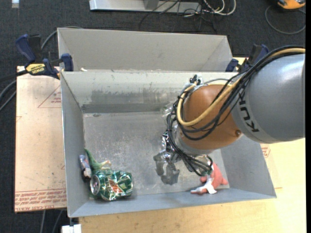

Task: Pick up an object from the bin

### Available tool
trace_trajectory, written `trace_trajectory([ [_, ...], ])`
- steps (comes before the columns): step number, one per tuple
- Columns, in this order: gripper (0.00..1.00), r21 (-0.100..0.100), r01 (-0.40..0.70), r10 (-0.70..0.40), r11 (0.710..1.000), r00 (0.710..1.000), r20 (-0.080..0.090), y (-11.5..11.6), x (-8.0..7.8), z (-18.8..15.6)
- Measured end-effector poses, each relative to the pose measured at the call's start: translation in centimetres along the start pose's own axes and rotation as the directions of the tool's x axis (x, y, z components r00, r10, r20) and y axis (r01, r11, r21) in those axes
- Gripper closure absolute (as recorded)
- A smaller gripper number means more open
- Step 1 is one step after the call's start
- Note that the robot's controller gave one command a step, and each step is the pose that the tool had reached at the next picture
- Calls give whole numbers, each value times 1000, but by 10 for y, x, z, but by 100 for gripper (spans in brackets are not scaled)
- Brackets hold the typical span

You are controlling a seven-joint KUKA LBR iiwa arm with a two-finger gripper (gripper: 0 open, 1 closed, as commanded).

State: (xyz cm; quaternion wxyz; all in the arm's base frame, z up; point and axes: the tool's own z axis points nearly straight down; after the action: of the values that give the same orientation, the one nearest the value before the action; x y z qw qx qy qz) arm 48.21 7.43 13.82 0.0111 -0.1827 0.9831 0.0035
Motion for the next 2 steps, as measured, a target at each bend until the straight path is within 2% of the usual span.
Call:
trace_trajectory([
  [1, 100, 5, 295, -295, 956, 955, 11, 28, -23, -70],
  [2, 0, 0, 365, -365, 931, 931, 3, -7, -22, -68],
])
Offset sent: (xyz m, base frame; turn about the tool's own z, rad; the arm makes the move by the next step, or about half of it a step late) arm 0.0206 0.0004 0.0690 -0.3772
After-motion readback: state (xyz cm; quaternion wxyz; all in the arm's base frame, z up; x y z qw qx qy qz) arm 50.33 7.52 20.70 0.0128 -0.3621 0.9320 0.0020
